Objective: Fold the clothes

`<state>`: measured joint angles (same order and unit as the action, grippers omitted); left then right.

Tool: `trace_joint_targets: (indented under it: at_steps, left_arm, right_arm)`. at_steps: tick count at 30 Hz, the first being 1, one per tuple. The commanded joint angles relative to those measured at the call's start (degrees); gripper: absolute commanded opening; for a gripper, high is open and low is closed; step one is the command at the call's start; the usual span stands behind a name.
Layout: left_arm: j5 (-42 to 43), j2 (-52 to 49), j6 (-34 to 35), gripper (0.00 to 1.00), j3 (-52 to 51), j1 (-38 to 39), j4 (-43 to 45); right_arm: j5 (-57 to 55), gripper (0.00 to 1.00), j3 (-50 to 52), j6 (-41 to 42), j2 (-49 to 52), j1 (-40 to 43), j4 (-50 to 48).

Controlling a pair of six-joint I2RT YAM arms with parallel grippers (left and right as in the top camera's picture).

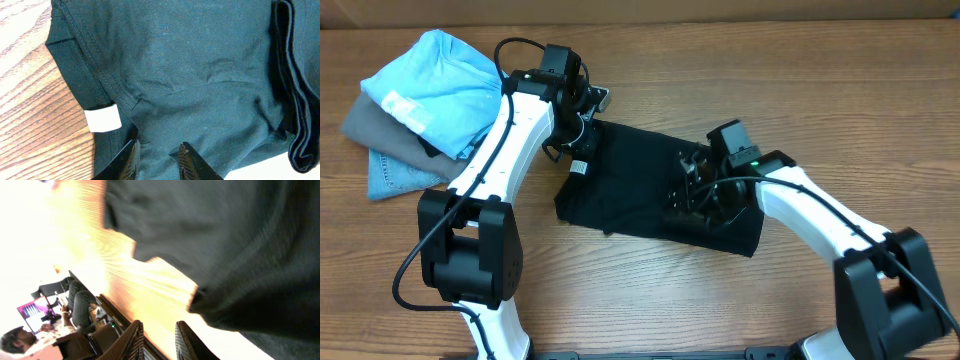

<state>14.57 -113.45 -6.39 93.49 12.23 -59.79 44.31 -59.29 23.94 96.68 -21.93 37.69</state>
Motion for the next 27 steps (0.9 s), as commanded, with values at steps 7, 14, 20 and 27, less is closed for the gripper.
trace_joint_targets:
  at_steps: [7, 14, 20, 27]
  left_arm:
    - [5.7, 1.0, -1.9, 0.21, 1.2, 2.1, 0.2]
    - [17.0, 0.9, -6.3, 0.16, 1.1, 7.8, 0.8]
    - [18.5, 0.7, -2.0, 0.11, 1.0, 12.9, 6.1]
    - [18.5, -2.8, 5.4, 0.05, 1.0, 18.3, 8.0]
  right_arm:
    - [-2.1, 0.22, -4.5, 3.7, -7.9, 16.5, 2.6]
    - [-16.5, 0.17, -3.8, 4.4, -5.0, 18.1, 18.2]
    - [-24.2, 0.17, 1.7, 4.4, -0.6, 17.5, 18.7]
    - [-23.9, 0.13, 5.8, 4.4, 5.2, 17.5, 16.9]
